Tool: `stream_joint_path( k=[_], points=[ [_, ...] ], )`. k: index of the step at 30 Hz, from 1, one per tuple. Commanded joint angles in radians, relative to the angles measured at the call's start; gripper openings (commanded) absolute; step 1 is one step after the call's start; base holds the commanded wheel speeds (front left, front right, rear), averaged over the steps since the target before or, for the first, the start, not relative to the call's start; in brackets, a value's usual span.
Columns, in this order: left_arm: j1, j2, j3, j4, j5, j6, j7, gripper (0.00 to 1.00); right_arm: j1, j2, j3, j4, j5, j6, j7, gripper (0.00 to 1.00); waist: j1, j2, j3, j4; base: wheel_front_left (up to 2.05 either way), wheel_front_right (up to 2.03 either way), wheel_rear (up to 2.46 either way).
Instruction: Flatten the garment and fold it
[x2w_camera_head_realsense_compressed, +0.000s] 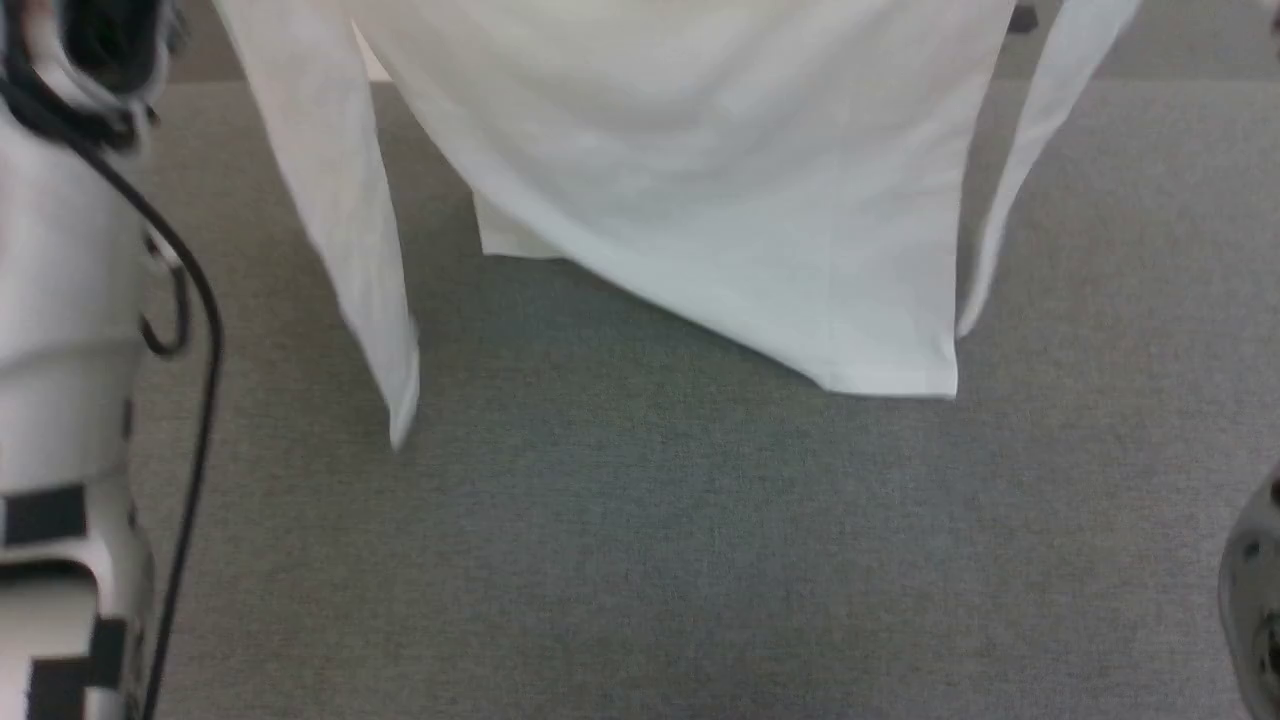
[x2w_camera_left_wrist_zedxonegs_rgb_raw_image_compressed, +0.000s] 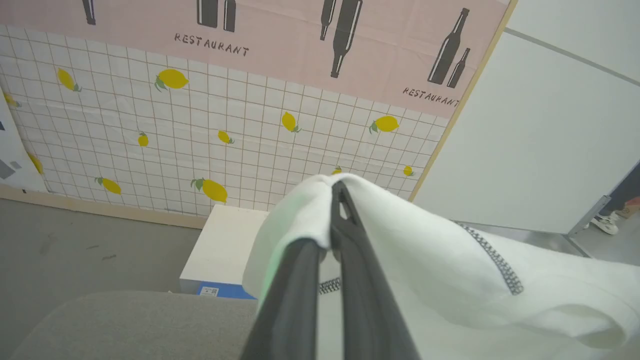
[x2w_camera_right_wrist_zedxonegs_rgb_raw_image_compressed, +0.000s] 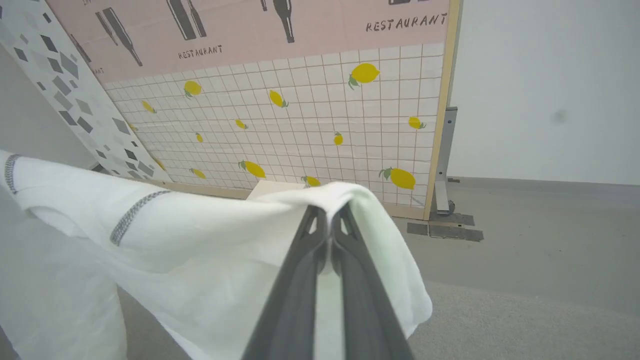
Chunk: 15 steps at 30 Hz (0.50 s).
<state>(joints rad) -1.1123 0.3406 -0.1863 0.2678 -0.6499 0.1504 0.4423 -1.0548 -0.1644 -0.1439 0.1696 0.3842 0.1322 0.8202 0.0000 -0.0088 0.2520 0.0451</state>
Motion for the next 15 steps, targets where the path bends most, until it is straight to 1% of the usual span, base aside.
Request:
stream_joint_path(
  k=[1,6,9,13,15],
  points=[
    [-0.066,0.01,0.001,0.026,0.018,0.004,-0.014,0.0,-0.076,0.01,0.006,0.037,-0.03,-0.002,-0.023,0.0,0.0,0.0085,0.14,-0.05,0.0,0.0,0.0],
    [-0.266,0.026,-0.013,0.097,0.101,0.011,-0.103,0.0,-0.329,0.046,-0.022,0.156,-0.121,-0.002,-0.134,0.0,0.0,0.0085,0.228,-0.064,0.0,0.0,0.0],
    [-0.364,0.024,-0.01,0.122,0.139,0.022,-0.181,0.0,-0.456,0.063,-0.042,0.214,-0.161,-0.002,-0.231,0.0,0.0,0.0085,0.267,-0.067,0.0,0.0,0.0],
    [-0.424,0.002,-0.004,0.119,0.156,0.039,-0.265,0.0,-0.56,0.07,-0.049,0.296,-0.192,-0.002,-0.342,0.0,0.0,0.0085,0.297,-0.061,0.0,0.0,0.0],
    [-0.435,-0.002,-0.003,0.129,0.156,0.034,-0.286,0.0,-0.585,0.072,-0.045,0.336,-0.188,-0.002,-0.373,0.0,0.0,0.0085,0.308,-0.056,0.0,0.0,0.0]
  ],
)
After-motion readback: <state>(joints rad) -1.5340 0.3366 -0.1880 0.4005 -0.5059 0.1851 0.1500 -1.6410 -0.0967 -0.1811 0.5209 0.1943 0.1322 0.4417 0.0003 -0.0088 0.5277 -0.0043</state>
